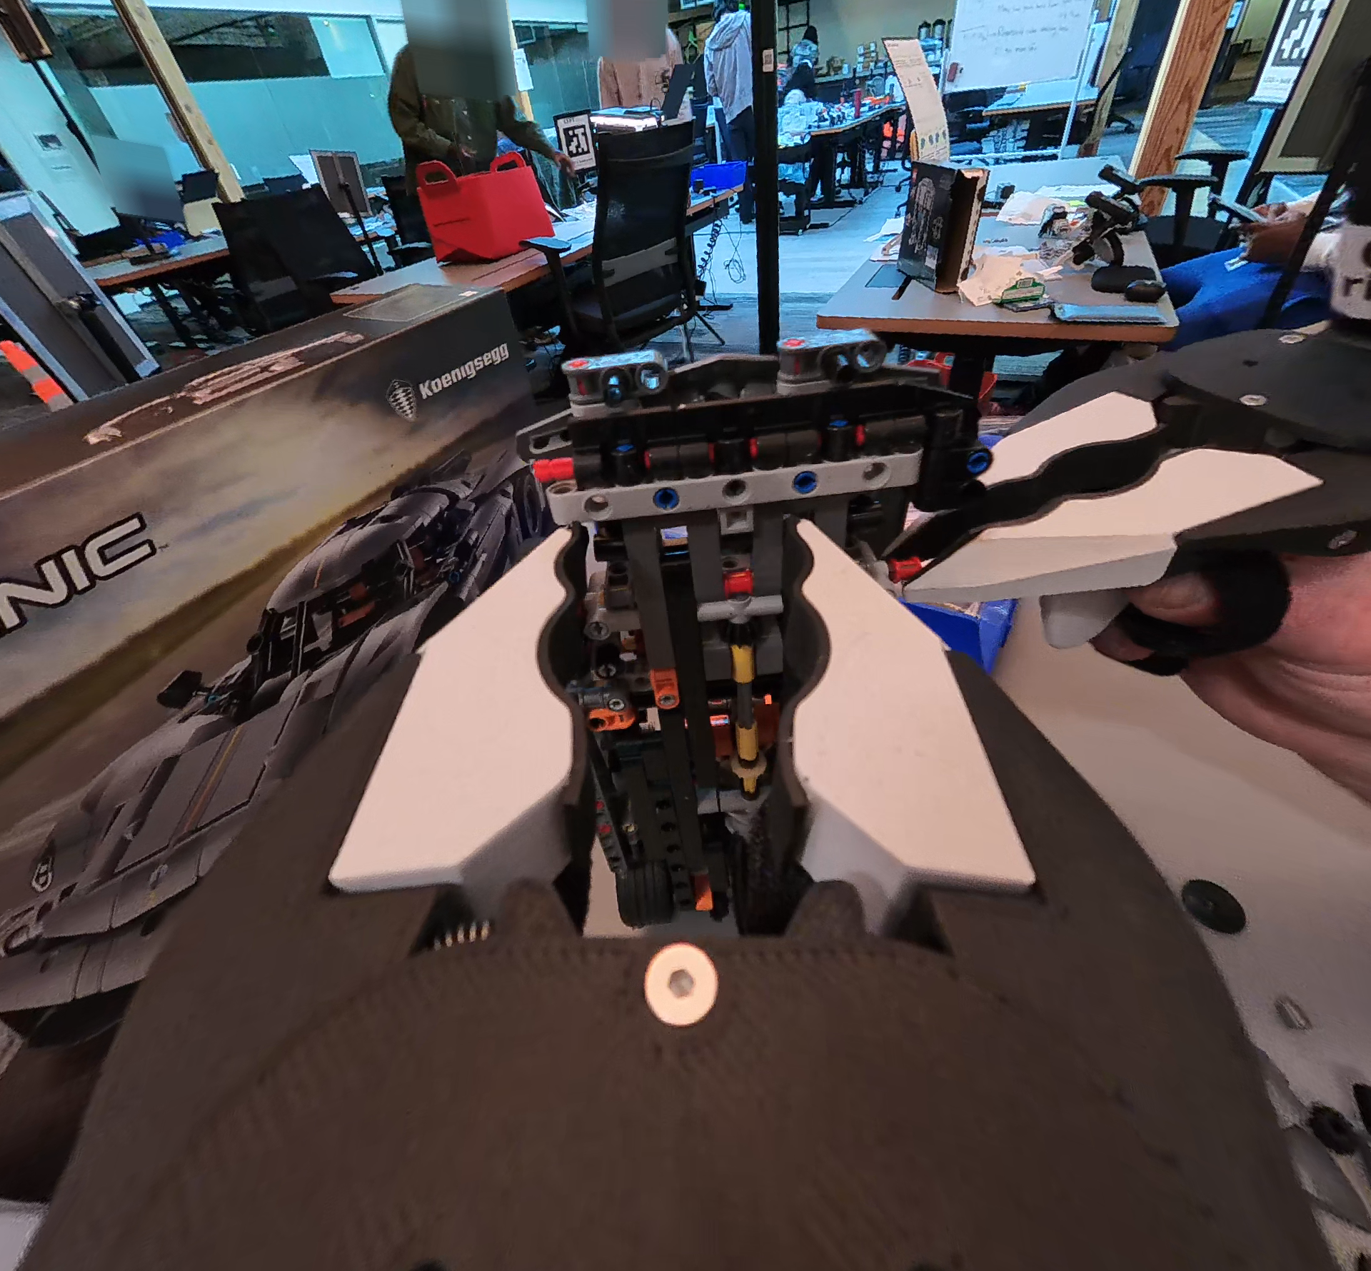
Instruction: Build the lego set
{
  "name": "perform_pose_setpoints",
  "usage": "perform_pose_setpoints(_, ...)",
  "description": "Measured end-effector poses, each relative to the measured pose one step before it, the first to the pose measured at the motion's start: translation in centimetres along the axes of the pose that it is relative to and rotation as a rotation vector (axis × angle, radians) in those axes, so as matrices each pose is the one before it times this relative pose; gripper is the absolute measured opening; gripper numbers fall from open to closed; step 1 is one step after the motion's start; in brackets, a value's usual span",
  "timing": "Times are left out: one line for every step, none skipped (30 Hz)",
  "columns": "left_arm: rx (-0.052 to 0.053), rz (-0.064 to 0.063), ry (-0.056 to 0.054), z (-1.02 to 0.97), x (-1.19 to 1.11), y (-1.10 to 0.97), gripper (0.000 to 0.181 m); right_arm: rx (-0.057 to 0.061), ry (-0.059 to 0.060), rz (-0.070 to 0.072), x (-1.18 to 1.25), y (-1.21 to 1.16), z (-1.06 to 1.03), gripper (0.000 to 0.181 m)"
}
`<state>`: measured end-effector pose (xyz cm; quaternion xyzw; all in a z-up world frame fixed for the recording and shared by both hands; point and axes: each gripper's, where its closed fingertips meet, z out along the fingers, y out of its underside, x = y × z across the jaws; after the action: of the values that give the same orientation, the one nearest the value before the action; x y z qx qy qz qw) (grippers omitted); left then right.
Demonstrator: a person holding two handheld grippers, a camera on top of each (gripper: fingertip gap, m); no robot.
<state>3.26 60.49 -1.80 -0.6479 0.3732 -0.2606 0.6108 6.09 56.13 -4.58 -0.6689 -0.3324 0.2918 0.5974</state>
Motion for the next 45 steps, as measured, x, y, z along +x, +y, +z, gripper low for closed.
perform_pose_setpoints(-0.0021, -0.0001, -0.0022, 0.104, 0.058, 0.005, 0.05, -0.0103, 0.0155, -0.0268, 0.038, 0.058, -0.015, 0.005)
perform_pose_setpoints(-0.0053, -0.0064, 0.0009, 0.074, 0.027, 0.014, 0.051, -0.0089, 0.0141, -0.0219, 0.007, 0.03, -0.007, 0.005)
perform_pose_setpoints(-0.0073, -0.0056, -0.0008, 0.025, -0.041, 0.038, 0.051, -0.0056, 0.0092, -0.0129, 0.002, 0.015, 0.019, 0.005)
perform_pose_setpoints(-0.0025, 0.0025, -0.0022, -0.026, -0.03, 0.004, 0.05, -0.0019, 0.0058, -0.004, 0.022, -0.023, -0.004, 0.005)
perform_pose_setpoints(0.0002, 0.0024, -0.0019, -0.048, 0.008, 0.009, 0.05, -0.0007, 0.0018, 0.0017, 0.003, -0.041, -0.011, 0.005)
perform_pose_setpoints(0.0, 0.0011, -0.0016, -0.066, -0.004, 0.016, 0.05, -0.0007, -0.003, 0.0032, -0.045, -0.04, 0.0, 0.005)
perform_pose_setpoints(-0.0007, 0.0012, -0.0016, -0.087, -0.018, 0.029, 0.051, 0.001, -0.0055, 0.0047, -0.051, -0.031, 0.013, 0.005)
perform_pose_setpoints(-0.0006, -0.0024, -0.0022, -0.106, -0.039, 0.036, 0.05, 0.0043, -0.0074, 0.0103, -0.05, -0.041, 0.019, 0.005)
perform_pose_setpoints(0.001, -0.0031, -0.0019, -0.104, -0.014, 0.032, 0.05, 0.0055, -0.0126, 0.0169, -0.084, -0.075, 0.015, 0.005)
perform_pose_setpoints(0.0024, -0.0005, 0.0004, -0.111, 0.026, 0.022, 0.05, 0.0044, -0.0151, 0.0169, -0.105, -0.081, -0.014, 0.005)
perform_pose_setpoints(0.0009, 0.0001, -0.0001, -0.122, 0.026, 0.021, 0.05, 0.0005, -0.0099, 0.0115, -0.048, -0.064, -0.012, 0.005)
perform_pose_setpoints(0.0006, -0.0006, -0.0008, -0.112, 0.005, 0.026, 0.05, -0.0027, -0.002, 0.0031, -0.02, -0.043, -0.019, 0.004)
perform_pose_setpoints(0.0001, -0.0011, -0.0029, -0.109, -0.016, 0.021, 0.05, -0.0044, 0.0026, -0.0052, -0.037, -0.051, -0.016, 0.005)
perform_pose_setpoints(-0.0013, -0.003, -0.0053, -0.09, -0.065, 0.02, 0.05, -0.0048, 0.0028, -0.0073, -0.061, -0.058, -0.016, 0.004)
perform_pose_setpoints(-0.0009, -0.0026, -0.0036, -0.057, -0.034, 0.009, 0.05, -0.003, 0.0001, -0.0029, -0.053, -0.051, -0.016, 0.004)
perform_pose_setpoints(-0.0006, 0.0009, -0.0014, -0.057, 0.009, 0.011, 0.051, -0.0013, -0.0042, 0.0033, -0.032, -0.03, -0.016, 0.004)
perform_pose_setpoints(-0.0005, 0.0026, -0.0026, -0.061, 0.003, 0.009, 0.051, 0.0006, -0.0082, 0.0098, -0.026, -0.008, 0.01, 0.004)
perform_pose_setpoints(-0.0006, 0.0023, -0.0036, -0.06, -0.009, 0.02, 0.051, 0.0029, -0.0086, 0.0145, 0.002, -0.007, -0.009, 0.004)
perform_pose_setpoints(-0.0006, 0.0006, -0.0034, -0.074, 0.02, 0.009, 0.051, 0.0036, -0.0044, 0.0147, 0.063, -0.017, -0.027, 0.004)
perform_pose_setpoints(-0.0014, 0.0041, -0.0016, -0.091, 0.064, 0.008, 0.05, 0.002, 0.0016, 0.0082, 0.117, -0.032, -0.061, 0.004)
perform_pose_setpoints(-0.0045, 0.0137, -0.0031, -0.084, 0.075, 0.074, 0.05, 0.0013, 0.0038, 0.0026, 0.153, -0.037, -0.106, 0.004)
perform_pose_setpoints(-0.0104, 0.0246, -0.0126, -0.074, -0.038, 0.161, 0.051, 0.0053, -0.003, 0.0093, 0.113, -0.102, -0.116, 0.004)
perform_pose_setpoints(-0.0108, 0.0287, -0.0179, -0.089, -0.107, 0.182, 0.051, 0.007, -0.01, 0.0176, 0.038, -0.117, -0.094, 0.004)
perform_pose_setpoints(-0.0085, 0.0218, -0.017, -0.06, -0.107, 0.162, 0.051, 0.0053, -0.0081, 0.0133, 0.025, -0.061, -0.042, 0.004)
perform_pose_setpoints(-0.0049, 0.0115, -0.0093, -0.036, -0.007, 0.106, 0.052, 0.0024, -0.0046, 0.0058, 0.041, -0.016, 0.023, 0.004)
perform_pose_setpoints(-0.0074, 0.0122, -0.0085, -0.001, -0.019, 0.124, 0.054, 0.0019, -0.0052, 0.0054, 0.042, 0.006, 0.049, 0.003)
perform_pose_setpoints(-0.0098, 0.0115, -0.0296, -0.048, -0.358, 0.127, 0.056, 0.0025, -0.0076, 0.0095, 0.032, -0.015, 0.027, 0.004)
perform_pose_setpoints(-0.0041, 0.0054, -0.0293, -0.118, -0.407, -0.013, 0.057, 0.0027, -0.0056, 0.0095, 0.034, -0.015, -0.003, 0.004)
perform_pose_setpoints(-0.0013, -0.0069, -0.0108, -0.162, -0.169, -0.073, 0.056, 0.0018, -0.0006, 0.0042, 0.053, -0.01, -0.046, 0.004)
perform_pose_setpoints(0.0018, -0.0128, -0.0018, -0.177, -0.056, -0.086, 0.055, 0.0004, 0.0019, 0.0005, 0.034, -0.012, -0.05, 0.003)
perform_pose_setpoints(0.0048, -0.0084, -0.0109, -0.208, -0.164, -0.092, 0.055, -0.0006, 0.0022, 0.0001, 0.038, 0.004, -0.071, 0.003)
perform_pose_setpoints(0.0037, 0.0031, 0.0016, -0.184, 0.113, -0.046, 0.056, -0.0002, 0.0003, 0.0027, 0.045, 0.01, -0.033, 0.003)
perform_pose_setpoints(-0.0159, 0.0028, 0.0056, -0.125, 0.271, 0.264, 0.054, 0.0008, -0.0022, 0.0046, 0.027, 0.0, -0.017, 0.003)
perform_pose_setpoints(-0.0301, 0.0031, -0.0164, -0.183, 0.077, 0.527, 0.054, 0.0008, -0.0025, 0.0037, -0.01, -0.008, 0.004, 0.003)
perform_pose_setpoints(-0.0117, 0.0135, -0.013, -0.327, 0.298, 0.26, 0.05, 0.0003, -0.0011, 0.0015, -0.027, 0.003, 0.025, 0.003)
perform_pose_setpoints(0.0045, 0.0261, 0.006, -0.51, 0.763, 0.063, 0.041, 0.0006, 0.0003, -0.0005, -0.024, -0.007, 0.031, 0.003)
perform_pose_setpoints(0.0063, 0.021, 0.0224, -0.496, 1.159, 0.064, 0.033, 0.0009, -0.001, 0.0, -0.02, 0.005, 0.039, 0.003)
perform_pose_setpoints(0.0063, 0.013, 0.0402, -0.317, 1.558, 0.066, 0.028, 0.0015, -0.0032, 0.004, -0.01, -0.011, 0.029, 0.004)
perform_pose_setpoints(-0.0048, 0.0097, 0.0267, -0.096, 1.327, 0.175, 0.029, 0.0017, -0.0044, 0.0055, -0.022, -0.005, 0.028, 0.004)
perform_pose_setpoints(-0.0094, 0.011, 0.0073, 0.021, 0.893, 0.187, 0.03, 0.0016, -0.0034, 0.0033, -0.006, -0.003, 0.03, 0.004)
perform_pose_setpoints(0.0037, -0.0067, 0.0038, 0.089, 0.619, -0.019, 0.032, 0.0021, -0.0016, 0.001, -0.018, -0.001, 0.023, 0.004)
perform_pose_setpoints(0.0172, -0.0348, 0.0286, 0.174, 0.763, -0.201, 0.035, 0.0026, -0.0018, 0.002, -0.054, -0.005, 0.032, 0.004)
perform_pose_setpoints(0.0101, -0.046, 0.0313, 0.318, 0.605, -0.09, 0.039, 0.0023, -0.0027, 0.0021, -0.105, 0.003, 0.053, 0.003)
perform_pose_setpoints(0.0088, -0.0441, 0.0102, 0.403, 0.156, -0.006, 0.045, 0.0016, -0.0017, -0.0006, -0.135, 0.011, 0.067, 0.004)
perform_pose_setpoints(0.0162, -0.0395, -0.0045, 0.322, -0.198, -0.077, 0.047, 0.001, -0.0001, -0.0018, -0.133, 0.013, 0.068, 0.004)
